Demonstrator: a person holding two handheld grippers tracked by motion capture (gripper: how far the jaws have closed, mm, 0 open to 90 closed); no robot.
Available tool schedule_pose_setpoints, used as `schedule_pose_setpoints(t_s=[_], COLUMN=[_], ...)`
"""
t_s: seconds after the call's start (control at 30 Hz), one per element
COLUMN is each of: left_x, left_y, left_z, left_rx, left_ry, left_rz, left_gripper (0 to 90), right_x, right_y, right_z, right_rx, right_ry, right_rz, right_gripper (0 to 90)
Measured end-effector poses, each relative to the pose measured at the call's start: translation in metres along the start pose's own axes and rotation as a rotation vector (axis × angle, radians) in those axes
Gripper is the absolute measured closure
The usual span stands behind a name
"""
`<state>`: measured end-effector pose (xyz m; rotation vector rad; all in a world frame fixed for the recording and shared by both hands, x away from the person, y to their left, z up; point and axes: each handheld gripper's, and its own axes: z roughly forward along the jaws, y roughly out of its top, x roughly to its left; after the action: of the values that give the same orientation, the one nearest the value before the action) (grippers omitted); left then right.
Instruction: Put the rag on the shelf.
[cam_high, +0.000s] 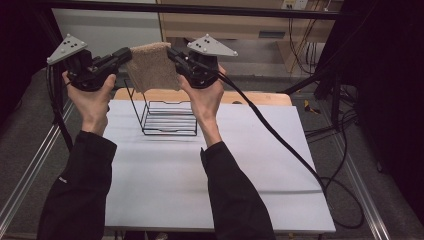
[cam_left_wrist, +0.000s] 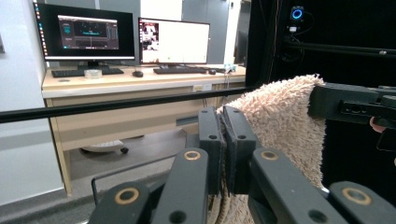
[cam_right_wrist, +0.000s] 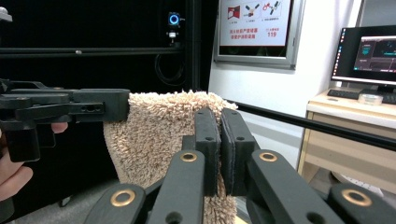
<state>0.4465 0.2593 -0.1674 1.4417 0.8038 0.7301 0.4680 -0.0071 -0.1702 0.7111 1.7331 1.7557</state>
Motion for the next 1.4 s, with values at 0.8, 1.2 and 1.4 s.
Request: schedule_pose_setpoints(t_s=[0.8, 1.2, 1.4], left_x=[0.016, 0.033, 0.038], left_y=[0.019, 0.007, 0.001], left_z=[0.036, 0.055, 0.058], left_rx=[0.016, 0.036, 0.04], left_ry=[0.021, 0.03, 0.026], left_rz=[0.021, -0.006, 0.012], left_gripper=[86.6, 86.6, 86.6], right_x=[-0.027, -0.038, -0.039], right_y=[0.011, -0.001, -0.007], right_z=[0.029, 0.047, 0.053], right_rx=[0.01, 0.041, 0.054], right_ry=[-0.039, -0.058, -0.061], right_rz=[0.008, 0.014, 0.011], right_gripper=[86.8, 86.8, 86.8])
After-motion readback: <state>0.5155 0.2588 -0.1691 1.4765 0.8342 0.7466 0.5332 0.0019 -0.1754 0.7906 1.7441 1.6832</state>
